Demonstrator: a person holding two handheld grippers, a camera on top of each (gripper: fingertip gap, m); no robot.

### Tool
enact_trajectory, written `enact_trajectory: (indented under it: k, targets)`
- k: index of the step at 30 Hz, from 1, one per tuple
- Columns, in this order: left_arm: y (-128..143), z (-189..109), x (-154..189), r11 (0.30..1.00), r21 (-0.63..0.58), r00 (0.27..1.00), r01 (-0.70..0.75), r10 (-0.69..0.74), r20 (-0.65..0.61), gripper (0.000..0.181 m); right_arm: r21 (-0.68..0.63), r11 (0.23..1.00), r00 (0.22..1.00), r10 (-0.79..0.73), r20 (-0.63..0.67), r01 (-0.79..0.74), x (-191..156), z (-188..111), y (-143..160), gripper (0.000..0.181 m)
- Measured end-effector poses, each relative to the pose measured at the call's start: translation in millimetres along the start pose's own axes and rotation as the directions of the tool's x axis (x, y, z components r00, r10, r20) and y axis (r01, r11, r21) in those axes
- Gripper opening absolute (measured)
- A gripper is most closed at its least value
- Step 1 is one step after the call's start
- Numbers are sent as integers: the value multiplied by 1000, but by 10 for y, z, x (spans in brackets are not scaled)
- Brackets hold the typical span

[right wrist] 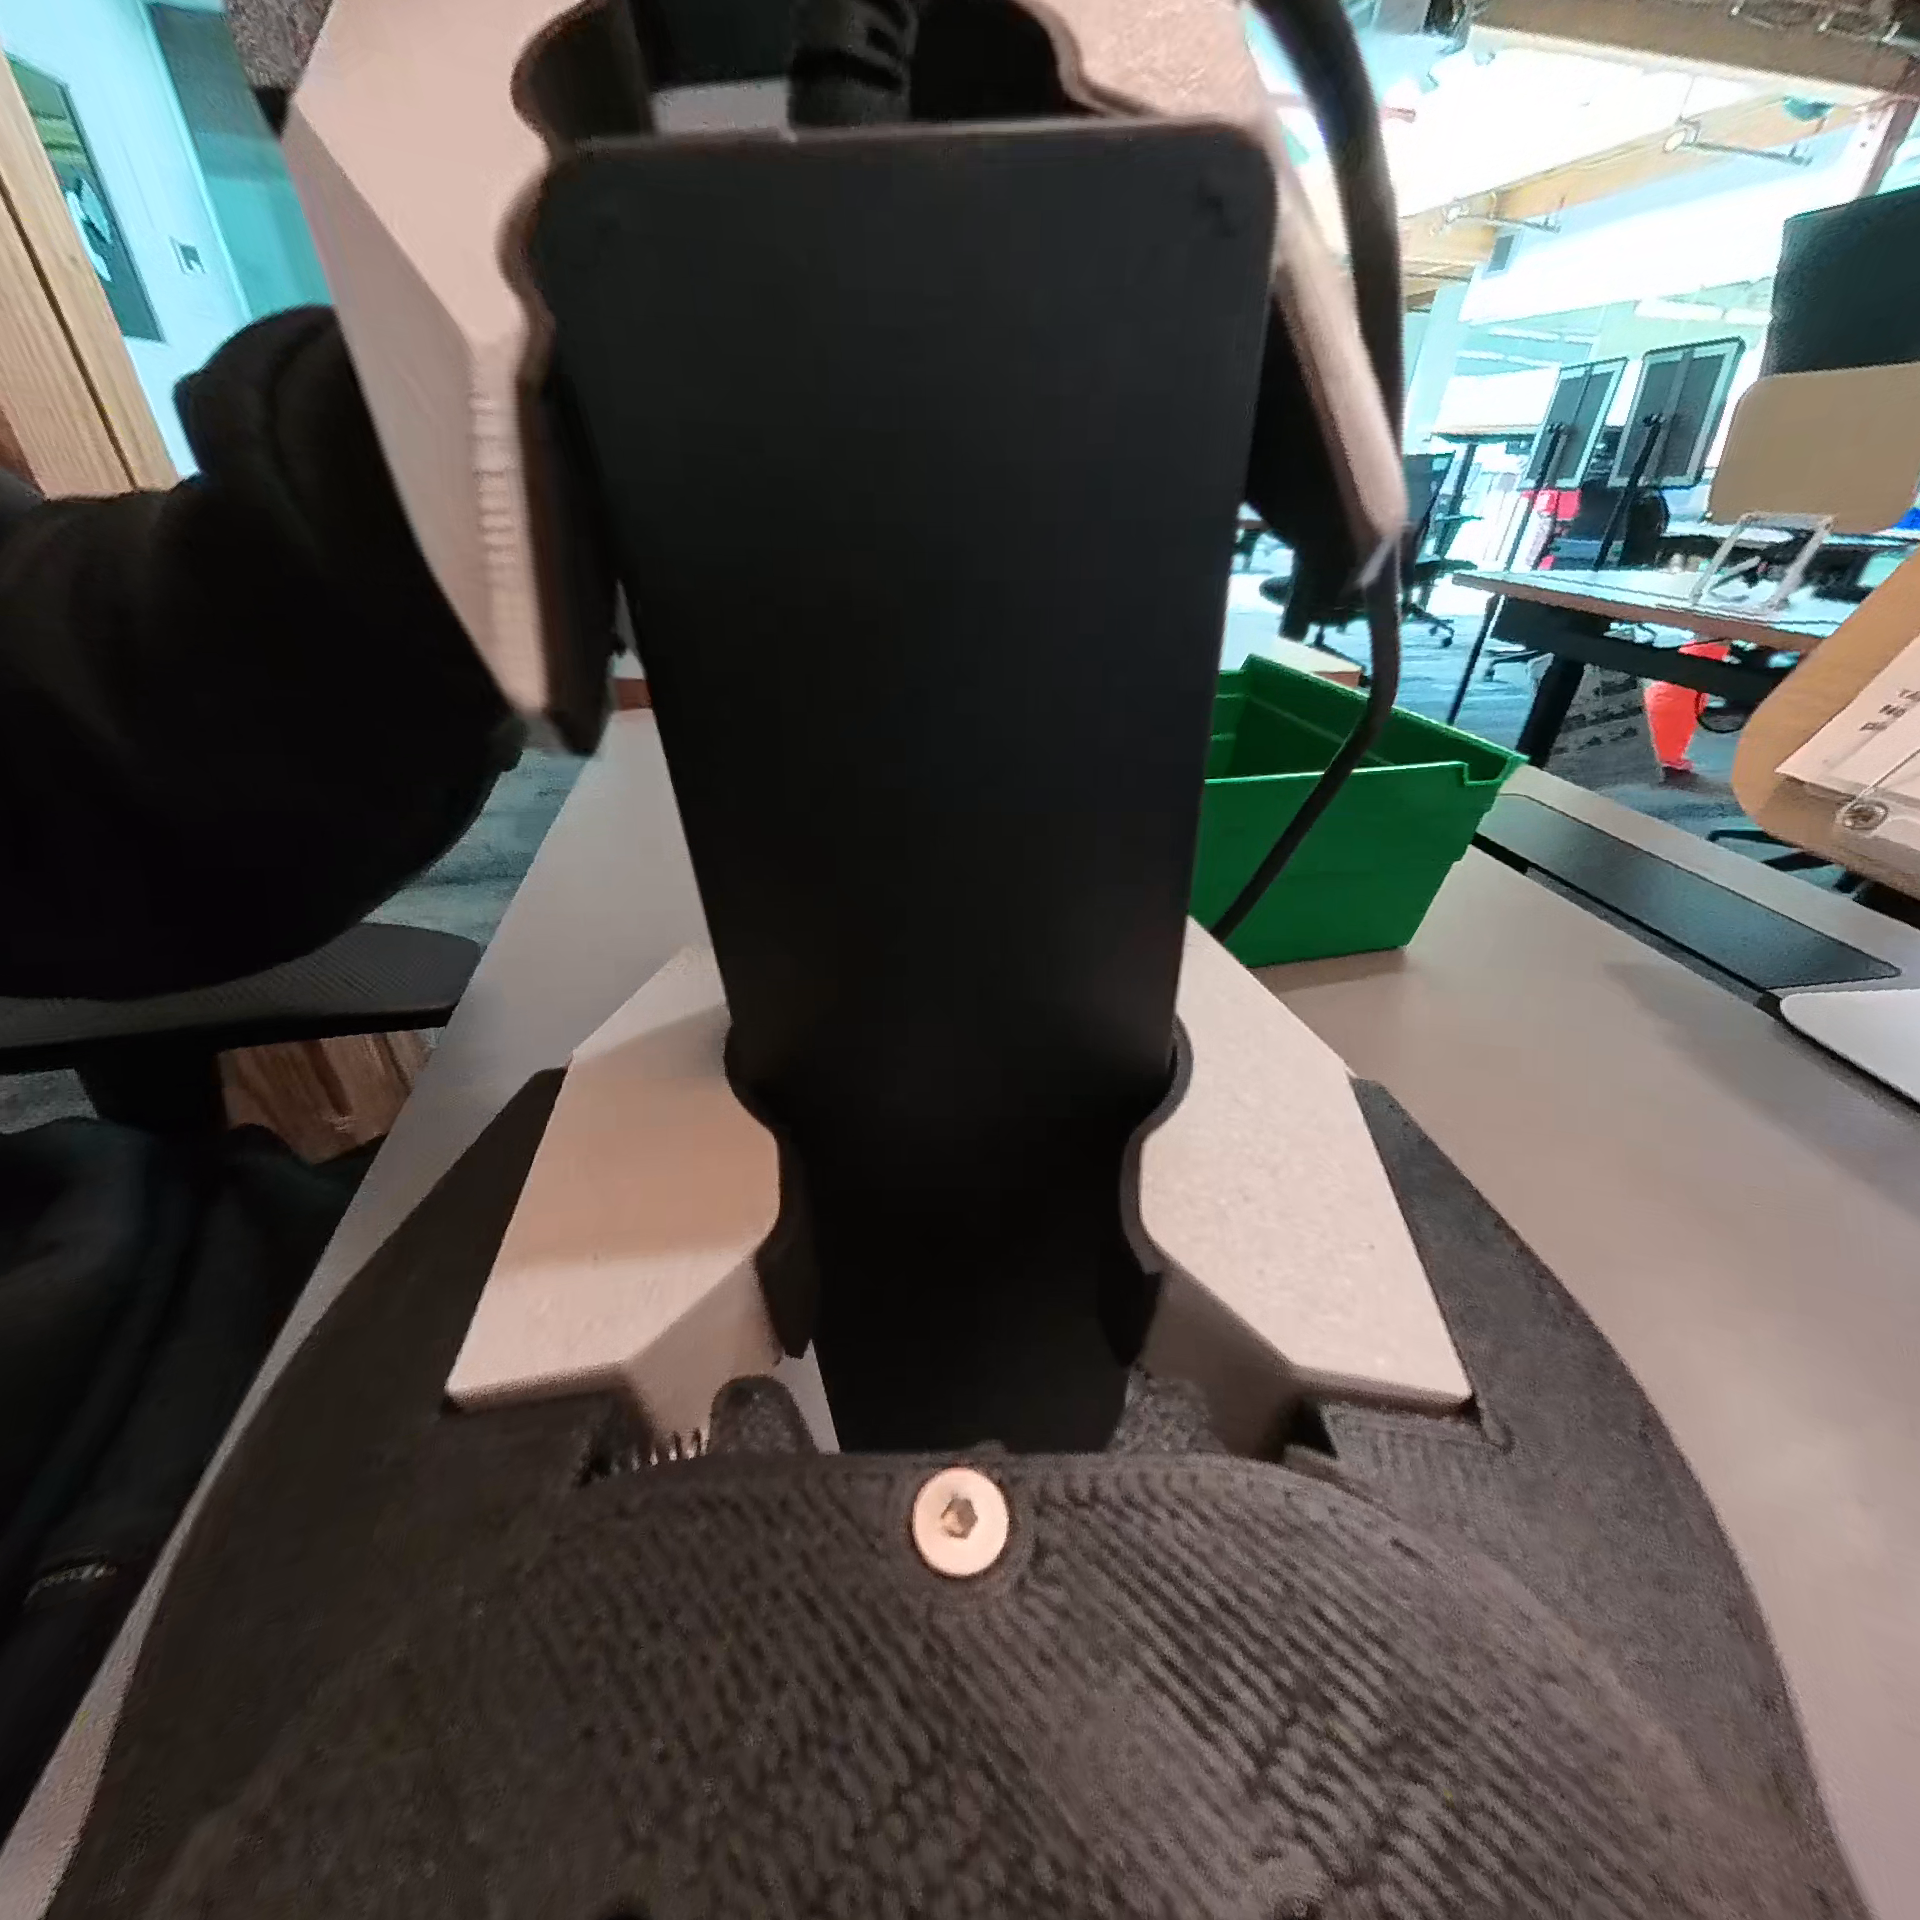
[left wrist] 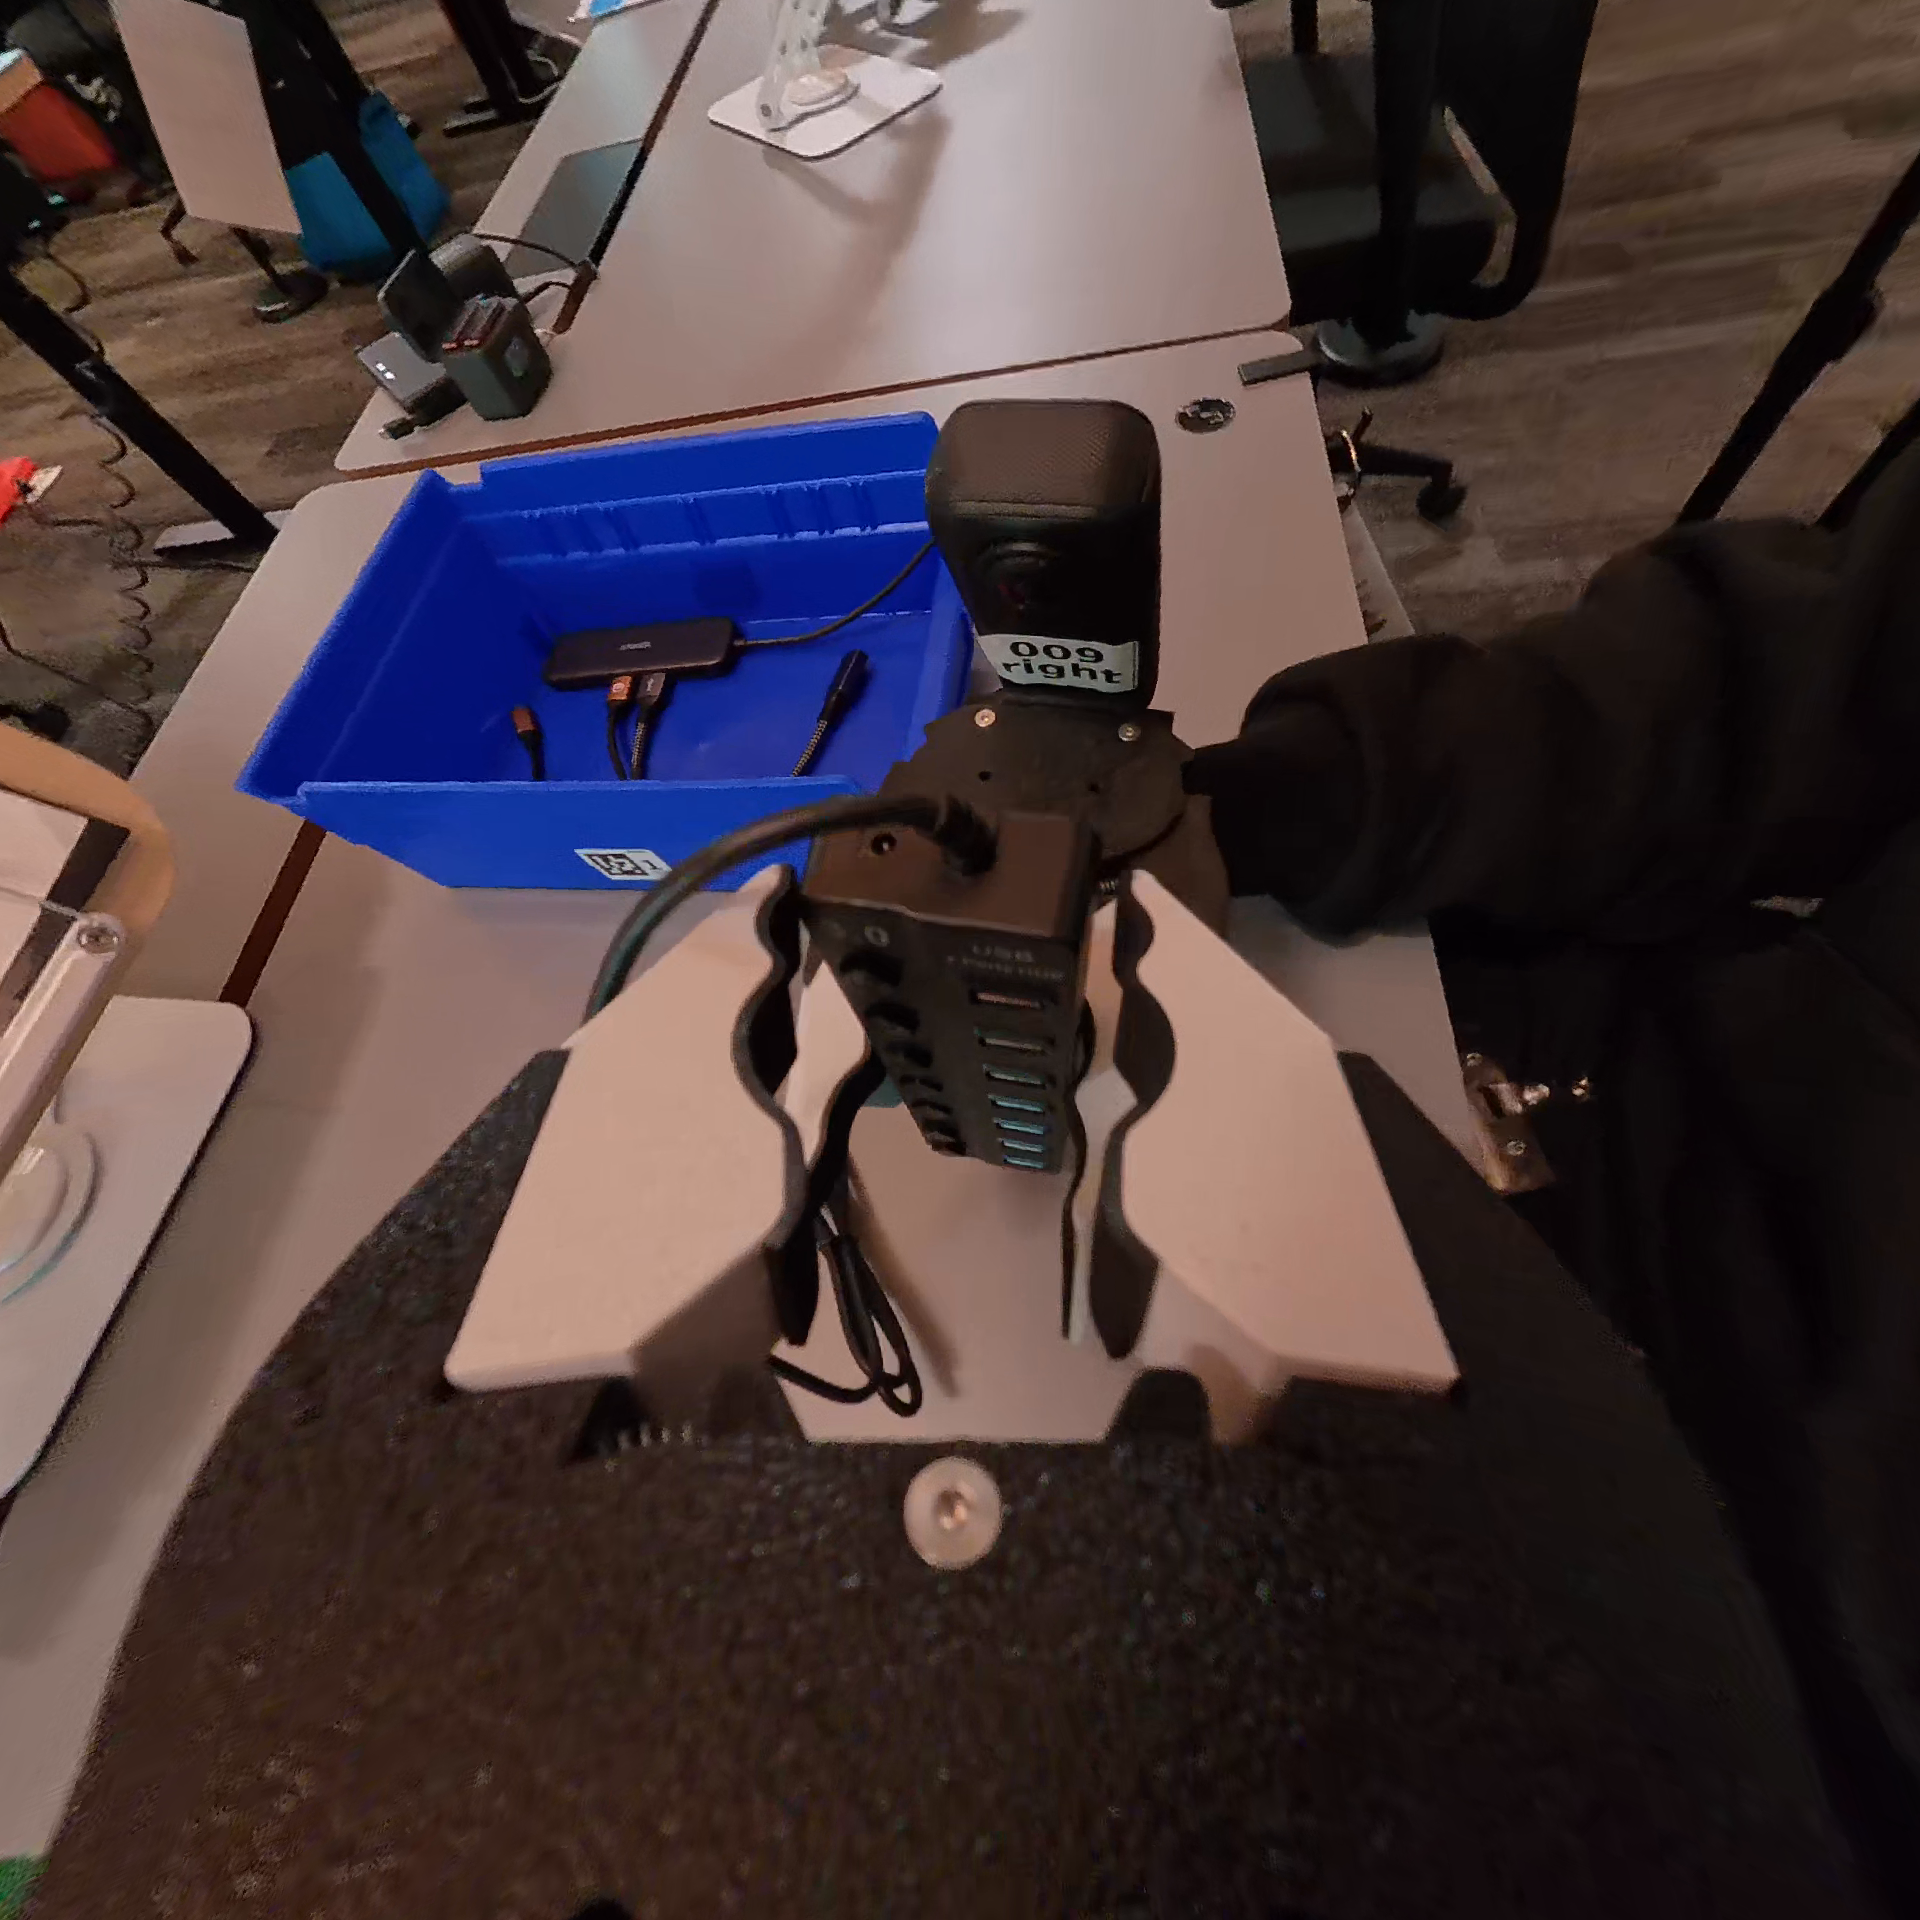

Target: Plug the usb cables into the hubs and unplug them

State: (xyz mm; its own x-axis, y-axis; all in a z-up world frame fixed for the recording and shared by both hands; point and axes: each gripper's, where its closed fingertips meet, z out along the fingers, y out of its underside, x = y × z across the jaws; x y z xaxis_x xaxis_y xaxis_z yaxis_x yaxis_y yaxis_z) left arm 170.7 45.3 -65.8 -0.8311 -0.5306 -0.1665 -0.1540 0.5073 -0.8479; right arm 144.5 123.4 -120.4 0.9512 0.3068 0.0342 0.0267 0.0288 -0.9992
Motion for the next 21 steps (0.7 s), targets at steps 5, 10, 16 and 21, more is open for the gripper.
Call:
enact_trajectory:
  k: [5, 10, 16, 21]
  targets:
    - [284, -290, 201, 986, -149, 994, 71, -83, -70, 69, 80, 994, 997, 73, -37, -70, 165, -139, -102, 65]
    - [596, -920, -258, 957, -171, 954, 234, -192, 230, 60, 108, 991, 992, 91, -88, -82, 299, -213, -126, 65]
    - [1979, -1796, -954, 665, -106, 513, 739, -454, 728, 46, 151, 986, 987, 96, -127, -76, 386, -249, -110, 65]
    - [2759, -1575, -924, 474, -125, 400, 872, -542, 739, 53, 180, 980, 987, 104, -125, -80, 392, -253, -99, 65]
